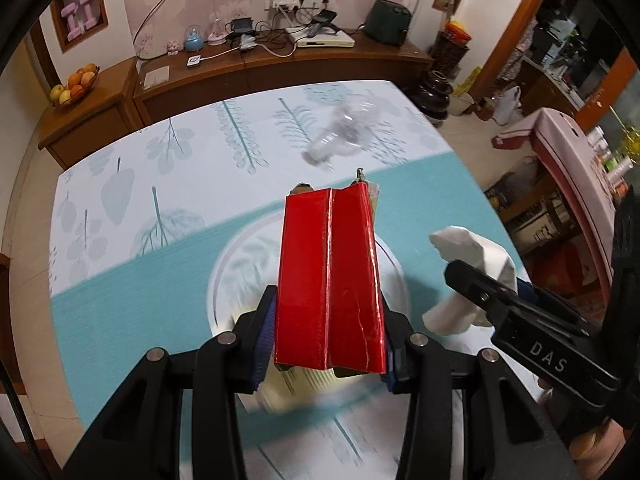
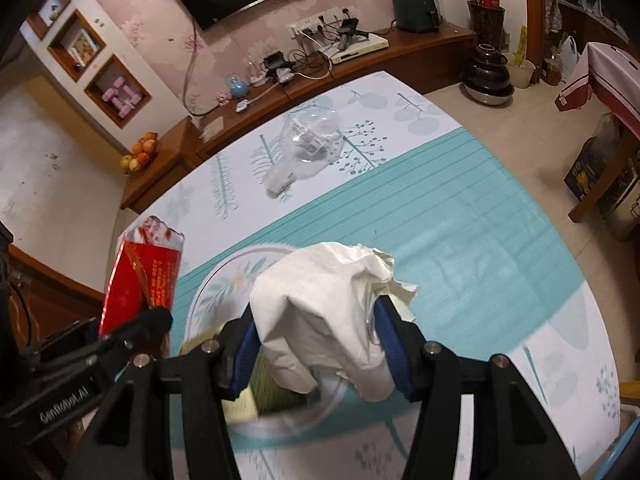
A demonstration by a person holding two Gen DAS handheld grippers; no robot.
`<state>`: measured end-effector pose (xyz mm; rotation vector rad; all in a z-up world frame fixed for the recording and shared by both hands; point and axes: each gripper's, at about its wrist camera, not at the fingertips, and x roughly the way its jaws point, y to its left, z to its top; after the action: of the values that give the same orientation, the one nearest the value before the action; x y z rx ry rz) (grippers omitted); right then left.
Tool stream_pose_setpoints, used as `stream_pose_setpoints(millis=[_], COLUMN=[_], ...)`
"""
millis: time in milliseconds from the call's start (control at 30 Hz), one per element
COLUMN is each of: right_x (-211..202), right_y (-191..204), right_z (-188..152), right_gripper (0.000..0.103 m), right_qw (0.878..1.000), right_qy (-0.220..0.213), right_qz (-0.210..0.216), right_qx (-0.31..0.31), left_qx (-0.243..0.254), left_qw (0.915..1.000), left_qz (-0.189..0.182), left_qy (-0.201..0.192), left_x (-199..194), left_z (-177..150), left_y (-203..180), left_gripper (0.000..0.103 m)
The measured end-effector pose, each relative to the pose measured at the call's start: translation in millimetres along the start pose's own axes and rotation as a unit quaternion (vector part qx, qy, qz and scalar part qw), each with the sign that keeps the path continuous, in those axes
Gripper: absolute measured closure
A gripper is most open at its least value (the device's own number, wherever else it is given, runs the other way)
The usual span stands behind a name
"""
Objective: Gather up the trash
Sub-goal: 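Carry the red box and white tissue down to the floor bin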
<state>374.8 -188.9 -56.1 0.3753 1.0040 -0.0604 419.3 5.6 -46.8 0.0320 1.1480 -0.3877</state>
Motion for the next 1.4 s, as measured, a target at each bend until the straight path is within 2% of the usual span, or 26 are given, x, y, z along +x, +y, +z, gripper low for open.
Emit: stream_pose_setpoints(millis=[300,467,700,833,1000,1167,1400], right_x=[-89.4,-138.1,-191.2,-209.0,-215.7,-203.3,-159.1], right_y=[-21.9,-44.1,-79.4,-96.4,-115.7,-131.4,-149.1], right_z=[-71.0,-116.8,-175.9,-206.2,-244.8,-285.8,-341.3], right_gripper=[0.049,0.049,0.049,0.049,0.048,0.048,0.048], right_qw=[0.999,0.997,0.994,0.993,0.994,0.994,0.993], right_qy=[-0.024,-0.030,-0.026,-0.013,0.017,0.057,0.098], right_qz=[0.038,0.054,0.067,0.073,0.076,0.077,0.065], right_qx=[-0.028,-0.054,-0.085,-0.093,-0.081,-0.057,-0.016], left_qx=[-0.007,-0.015,-0.050,-0.049,-0.041,-0.016,0.008], left_qw=[0.9996,0.9982,0.9960,0.9960,0.9972,0.9983,0.9985], left_qz=[0.008,0.035,0.057,0.062,0.057,0.056,0.046], left_qy=[-0.025,-0.047,-0.049,-0.042,-0.026,-0.009,0.030], left_x=[-69.6,-101.1,-125.6,-134.2,-135.0,-120.9,-63.4], left_z=[-92.8,-153.6,-228.8,-265.7,-302.7,-339.3,-388.5], left_y=[-56.7,-91.2,-127.4,-149.2,-170.1,-187.2,-187.1], left_gripper=[0.062,0.062,0.062,0.061,0.061,0.061,0.061])
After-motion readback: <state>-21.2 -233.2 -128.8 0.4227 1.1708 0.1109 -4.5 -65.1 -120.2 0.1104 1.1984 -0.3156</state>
